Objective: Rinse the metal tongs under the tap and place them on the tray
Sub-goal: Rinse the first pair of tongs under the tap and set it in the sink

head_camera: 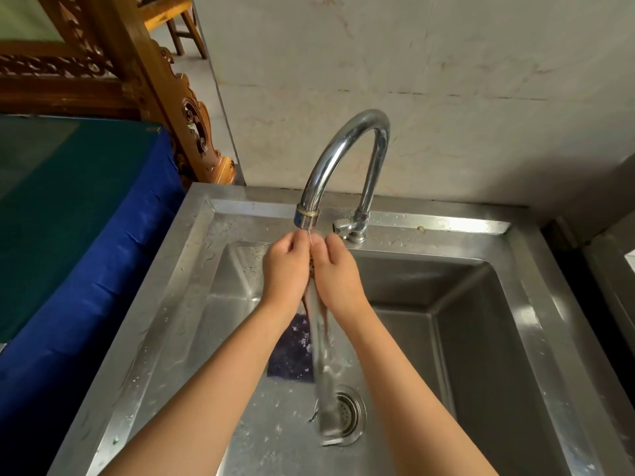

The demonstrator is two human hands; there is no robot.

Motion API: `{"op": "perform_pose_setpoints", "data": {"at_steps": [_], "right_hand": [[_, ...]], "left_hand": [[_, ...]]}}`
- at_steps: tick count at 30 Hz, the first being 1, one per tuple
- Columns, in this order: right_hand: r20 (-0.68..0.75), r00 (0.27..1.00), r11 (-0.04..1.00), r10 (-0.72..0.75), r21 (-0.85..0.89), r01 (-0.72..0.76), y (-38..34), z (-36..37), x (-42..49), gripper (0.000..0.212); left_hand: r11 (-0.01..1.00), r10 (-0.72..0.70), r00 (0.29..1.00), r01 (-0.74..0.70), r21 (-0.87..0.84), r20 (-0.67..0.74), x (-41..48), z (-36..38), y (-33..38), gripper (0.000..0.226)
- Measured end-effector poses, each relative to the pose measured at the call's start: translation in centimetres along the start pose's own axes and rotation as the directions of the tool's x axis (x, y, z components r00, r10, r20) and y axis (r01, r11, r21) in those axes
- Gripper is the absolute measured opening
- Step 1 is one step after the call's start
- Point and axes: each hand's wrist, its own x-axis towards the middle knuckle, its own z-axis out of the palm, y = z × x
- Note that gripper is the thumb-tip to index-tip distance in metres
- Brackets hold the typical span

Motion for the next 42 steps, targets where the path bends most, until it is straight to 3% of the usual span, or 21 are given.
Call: {"op": "perform_pose_setpoints", "data": {"at_steps": [3, 6, 8, 12, 18, 20, 22, 25, 27, 30, 32, 34, 37, 42], "right_hand": [[-0.063, 0.998, 0.999, -0.024, 0.02, 0.025, 0.1, 0.1, -0.2, 0.034], [-0.16, 0.986, 0.998, 0.052, 0.044, -0.046, -0.4, -0.1, 0.5, 0.048], [-0.111, 0.991, 0.997, 0.068, 0.052, -0.063, -0.7, 0.0, 0.6, 0.047], [0.062, 0.998, 0.998, -0.026, 0.051, 0.023, -0.2, 0.6, -0.7, 0.027], [-0.159, 0.987, 0.998, 0.036, 0.051, -0.028, -0.4, 1.0, 0.2, 0.048], [-0.133, 0.99, 0.996, 0.044, 0.085, -0.033, -0.4, 1.1, -0.1, 0.05], [-0.049, 0.999, 0.996, 0.005, 0.084, -0.001, -0.2, 1.1, -0.7, 0.039], [0.01, 1.0, 0.993, -0.02, 0.116, 0.019, 0.1, 1.1, -1.3, 0.031], [-0.068, 0.998, 0.993, -0.003, 0.113, 0.011, 0.0, 1.1, -1.2, 0.033], [-0.166, 0.983, 0.993, 0.08, 0.095, -0.064, -0.4, 1.2, -0.5, 0.053], [-0.13, 0.986, 0.988, 0.105, 0.123, -0.089, -0.5, 1.4, -0.5, 0.054], [-0.055, 0.998, 0.997, 0.037, 0.074, -0.033, -0.1, 1.5, -1.0, 0.041], [0.005, 0.999, 0.997, -0.043, 0.059, 0.043, 0.5, 1.7, -1.8, 0.031], [-0.174, 0.983, 0.996, 0.055, 0.084, -0.04, -0.5, 1.4, -0.1, 0.045]], "left_hand": [[1.0, 0.001, 1.0, -0.001, -0.013, 0.0, -0.2, 0.3, 0.1, 0.031], [0.997, 0.064, 0.995, -0.067, 0.049, 0.07, -2.0, 0.5, -0.8, 0.022], [0.998, 0.049, 0.998, -0.051, 0.037, 0.032, -2.0, 0.4, -0.8, 0.022], [0.987, -0.087, 0.994, 0.077, -0.138, -0.064, -0.2, -0.2, 0.4, 0.035], [1.0, 0.0, 0.995, 0.0, 0.009, 0.097, -2.1, -0.7, -1.1, 0.027], [1.0, 0.008, 0.997, -0.007, -0.011, 0.072, -2.0, -0.8, -1.0, 0.028], [0.998, -0.03, 0.999, 0.029, -0.061, -0.011, -1.3, -0.8, -0.2, 0.033], [0.997, -0.035, 0.999, 0.033, -0.072, -0.021, -0.8, -0.8, 0.3, 0.036], [0.999, 0.043, 0.999, -0.044, 0.024, 0.033, -1.3, -1.0, -0.3, 0.031], [0.998, 0.053, 0.993, -0.056, 0.031, 0.101, -2.9, -1.0, -1.3, 0.028], [0.999, 0.04, 0.998, -0.041, 0.023, 0.045, -3.0, -1.0, -1.4, 0.029], [0.999, -0.032, 0.999, 0.031, -0.034, -0.035, -2.0, -1.1, -0.7, 0.032], [0.99, -0.113, 0.994, 0.112, -0.08, -0.005, -0.8, -1.3, 0.6, 0.041], [0.998, 0.005, 0.997, -0.009, 0.058, 0.078, -3.0, -1.0, -0.3, 0.027]]}}
